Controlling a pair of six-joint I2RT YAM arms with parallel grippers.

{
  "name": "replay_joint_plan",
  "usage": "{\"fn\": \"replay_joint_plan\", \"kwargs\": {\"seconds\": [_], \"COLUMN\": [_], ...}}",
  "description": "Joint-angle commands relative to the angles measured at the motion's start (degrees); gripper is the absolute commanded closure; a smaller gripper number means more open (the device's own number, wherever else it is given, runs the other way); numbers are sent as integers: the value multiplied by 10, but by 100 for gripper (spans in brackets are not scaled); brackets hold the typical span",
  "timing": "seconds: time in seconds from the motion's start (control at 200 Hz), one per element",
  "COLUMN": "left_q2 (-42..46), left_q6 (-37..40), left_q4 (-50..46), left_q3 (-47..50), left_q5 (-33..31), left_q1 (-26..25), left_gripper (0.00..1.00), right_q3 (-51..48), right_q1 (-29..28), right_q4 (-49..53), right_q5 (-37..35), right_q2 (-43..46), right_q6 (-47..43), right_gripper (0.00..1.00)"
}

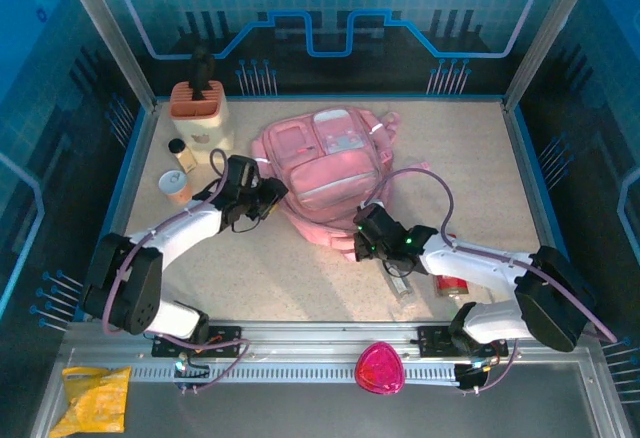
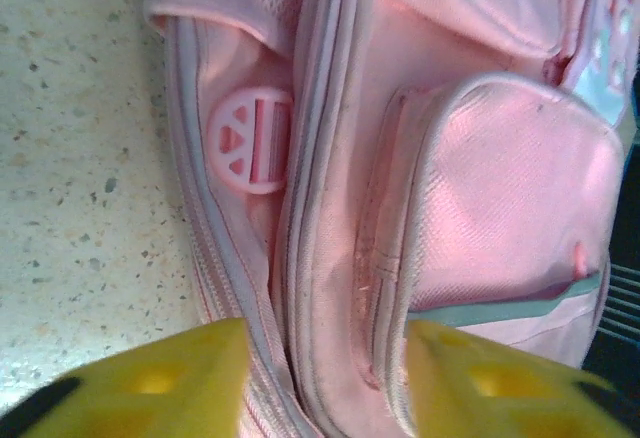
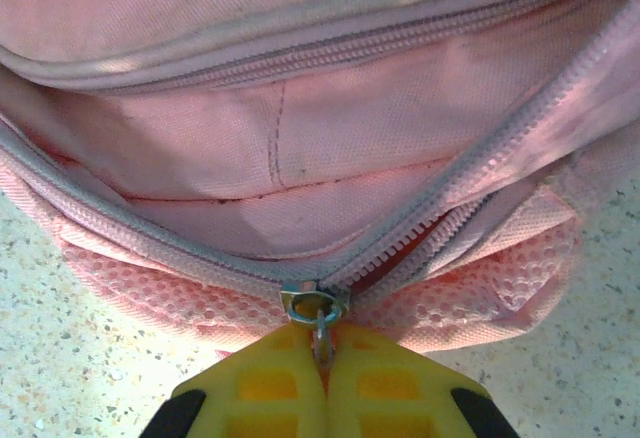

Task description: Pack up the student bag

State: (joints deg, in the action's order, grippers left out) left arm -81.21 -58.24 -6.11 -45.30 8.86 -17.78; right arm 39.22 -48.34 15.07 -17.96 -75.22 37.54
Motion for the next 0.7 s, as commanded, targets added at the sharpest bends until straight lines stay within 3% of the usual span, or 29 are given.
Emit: {"fn": "replay_joint_plan", "kwargs": {"seconds": [0.0,0.115,0.275,0.59,0.695], "left_q2": [62,121,157,14,-29], "left_q6": [-10,-105,-204,-261,-274], "left_q4": [-16,28,37,111,122], "left_q3": [37,112,143,74,54], "left_q5": [-7,-5,-87,-113,-115], "left_q1": [-6,-48,-157,-230,-246], "left_gripper": [46,38,32,30,37], "right_q3": [-12,-16,-16,-12,-12], "right_q1": [-4,-5,-6,-15,-15], "right_q4": [13,11,1,-9,-8], "right_q5": [-2,3,6,9,6], "right_q2": [11,15,16,0,0], "right_q6": [14,16,17,20,18], "right_gripper": [100,100,100,100,100]}}
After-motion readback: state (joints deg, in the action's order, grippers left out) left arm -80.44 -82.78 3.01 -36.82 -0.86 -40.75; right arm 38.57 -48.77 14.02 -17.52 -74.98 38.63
